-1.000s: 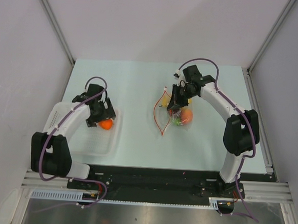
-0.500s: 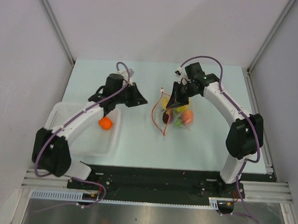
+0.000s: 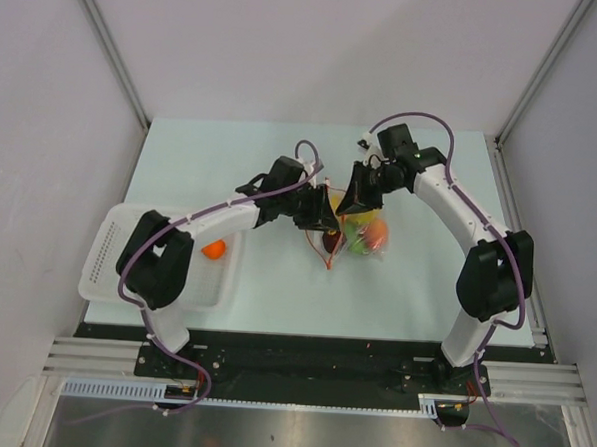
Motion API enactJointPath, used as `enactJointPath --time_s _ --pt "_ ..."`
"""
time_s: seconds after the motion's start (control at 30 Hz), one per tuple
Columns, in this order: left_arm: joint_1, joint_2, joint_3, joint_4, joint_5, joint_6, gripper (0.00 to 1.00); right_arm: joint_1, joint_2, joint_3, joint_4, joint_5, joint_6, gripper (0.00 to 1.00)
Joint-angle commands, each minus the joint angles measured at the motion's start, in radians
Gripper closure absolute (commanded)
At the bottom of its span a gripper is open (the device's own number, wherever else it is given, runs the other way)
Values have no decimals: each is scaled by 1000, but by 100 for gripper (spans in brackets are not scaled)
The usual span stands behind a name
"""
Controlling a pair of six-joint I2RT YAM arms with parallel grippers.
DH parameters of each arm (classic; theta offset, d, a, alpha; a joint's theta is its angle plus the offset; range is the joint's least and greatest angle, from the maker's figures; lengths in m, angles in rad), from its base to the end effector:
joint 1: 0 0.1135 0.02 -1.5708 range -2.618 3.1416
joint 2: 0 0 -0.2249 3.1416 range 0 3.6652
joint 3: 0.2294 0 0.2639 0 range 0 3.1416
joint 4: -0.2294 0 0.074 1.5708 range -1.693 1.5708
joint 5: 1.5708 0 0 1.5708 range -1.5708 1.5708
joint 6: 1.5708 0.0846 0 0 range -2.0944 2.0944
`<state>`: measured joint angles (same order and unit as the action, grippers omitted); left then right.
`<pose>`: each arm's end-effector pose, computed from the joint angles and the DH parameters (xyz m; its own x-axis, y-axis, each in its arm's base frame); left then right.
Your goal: Open the zip-top bag and remove the fake food
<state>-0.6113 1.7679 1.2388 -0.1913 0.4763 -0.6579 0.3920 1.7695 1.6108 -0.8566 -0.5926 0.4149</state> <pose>0.3285 -0.2776 0.1577 -0.9119 -0.0245 -0.4097 0.2966 0.6509 -0.6989 0.3550 0.1979 0.2301 -0.9560 -0.0334 -0.2913 -0.2226 0.7294 0.6469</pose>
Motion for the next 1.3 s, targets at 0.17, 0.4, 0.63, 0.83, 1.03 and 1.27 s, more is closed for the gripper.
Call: enactJointPath --time_s 0.17,0.4,0.63,0.83,1.03,1.27 --pt "-56 70 120 -128 -264 38 30 -4 -61 -45 19 -16 10 100" --pt "-67 163 180 -183 -320 3 32 11 -51 -42 37 -10 27 100" --pt "-80 234 211 -188 -348 4 28 27 -53 -55 33 4 25 100" --pt "-84 245 188 -149 -295 -3 44 27 -53 -72 25 19 15 100" --pt "-84 144 203 -200 -320 76 74 18 -61 -77 5 76 -24 100" --pt "-84 6 234 -278 -308 191 97 -25 -81 -109 -1 138 -76 100"
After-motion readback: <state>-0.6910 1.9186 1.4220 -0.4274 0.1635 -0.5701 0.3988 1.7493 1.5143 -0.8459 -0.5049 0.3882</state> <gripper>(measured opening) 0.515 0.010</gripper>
